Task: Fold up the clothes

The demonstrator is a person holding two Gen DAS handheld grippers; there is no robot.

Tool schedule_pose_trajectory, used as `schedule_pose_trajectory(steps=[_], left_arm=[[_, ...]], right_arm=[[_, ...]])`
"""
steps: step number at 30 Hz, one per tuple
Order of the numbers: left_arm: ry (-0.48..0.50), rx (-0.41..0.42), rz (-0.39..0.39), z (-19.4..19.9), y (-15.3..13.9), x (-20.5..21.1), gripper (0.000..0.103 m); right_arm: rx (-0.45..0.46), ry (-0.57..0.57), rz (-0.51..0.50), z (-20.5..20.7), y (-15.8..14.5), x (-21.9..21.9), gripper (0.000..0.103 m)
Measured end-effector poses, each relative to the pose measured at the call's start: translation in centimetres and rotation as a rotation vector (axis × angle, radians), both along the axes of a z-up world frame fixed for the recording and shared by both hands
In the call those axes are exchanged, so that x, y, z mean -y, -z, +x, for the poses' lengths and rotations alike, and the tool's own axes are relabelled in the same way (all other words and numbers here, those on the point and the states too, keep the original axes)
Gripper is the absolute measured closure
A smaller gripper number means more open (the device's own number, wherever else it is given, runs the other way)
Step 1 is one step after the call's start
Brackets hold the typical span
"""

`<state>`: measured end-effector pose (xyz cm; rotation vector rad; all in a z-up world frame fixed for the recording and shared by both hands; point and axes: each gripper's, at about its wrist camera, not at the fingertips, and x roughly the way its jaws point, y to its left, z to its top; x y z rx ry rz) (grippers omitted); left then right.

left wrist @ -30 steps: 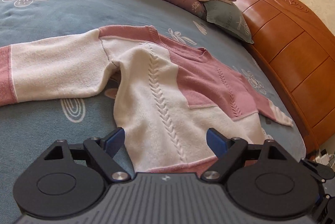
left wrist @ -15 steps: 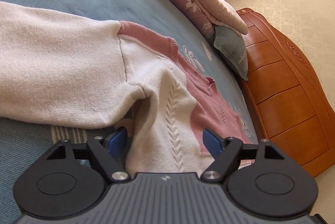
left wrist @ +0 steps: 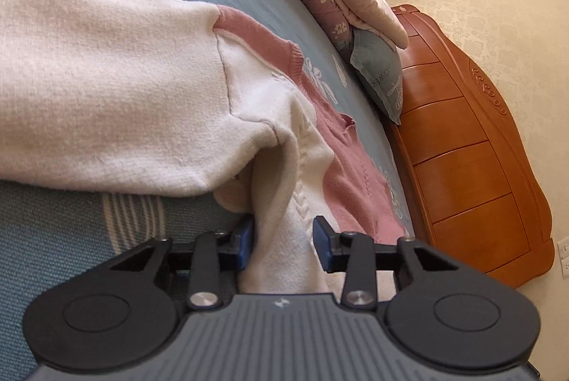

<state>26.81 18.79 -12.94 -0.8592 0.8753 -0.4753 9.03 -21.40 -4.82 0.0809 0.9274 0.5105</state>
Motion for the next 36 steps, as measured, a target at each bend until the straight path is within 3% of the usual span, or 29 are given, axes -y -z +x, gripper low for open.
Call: schedule_pose_trajectory(steps=[2, 8, 11, 15, 18, 23, 26, 31, 36], left_arm=[[-0.019, -0.025, -0.020, 0.7, 0.7, -0.4, 0.086], [-0.038, -0.035, 0.021, 1.0, -0.2, 0.0, 0.088], [-0.072, -0.030, 0.090, 0.7, -1.7, -0.8, 0.097], [-0.097, -0.019, 0.136, 1.2, -3.5, -2.2, 0.098], [-0.078, -0.021, 0.241, 1.9, -4.3, -1.5, 0.097], [-0.081, -0.064, 0.187, 0.3, -3.1, -1.2, 0.090], [-0.109, -0.081, 0.083, -2.7, -2.0, -2.1, 0.082], [-0.115, -0.105, -0.092, -7.3, 0.1, -3.0, 0.076], [-0.084, -0.124, -0.076, -8.2, 0.1, -2.5, 0.076]], right_arm=[[-0.010, 0.001, -0.004, 0.1, 0.4, -0.1, 0.000], [-0.015, -0.013, -0.031, -0.6, 0.8, -0.6, 0.000], [-0.012, -0.013, -0.038, -0.6, 0.8, -0.6, 0.000], [-0.008, -0.009, -0.040, -0.6, 0.7, -0.5, 0.000], [-0.009, -0.009, -0.041, -0.6, 0.7, -0.5, 0.000], [0.001, -0.016, -0.046, -0.8, 0.4, -0.7, 0.000], [0.003, -0.020, -0.045, -0.9, 0.3, -0.8, 0.000], [-0.003, -0.033, -0.042, -0.8, 0.6, -1.1, 0.000], [-0.001, -0.052, -0.036, -1.2, 0.6, -1.6, 0.000]])
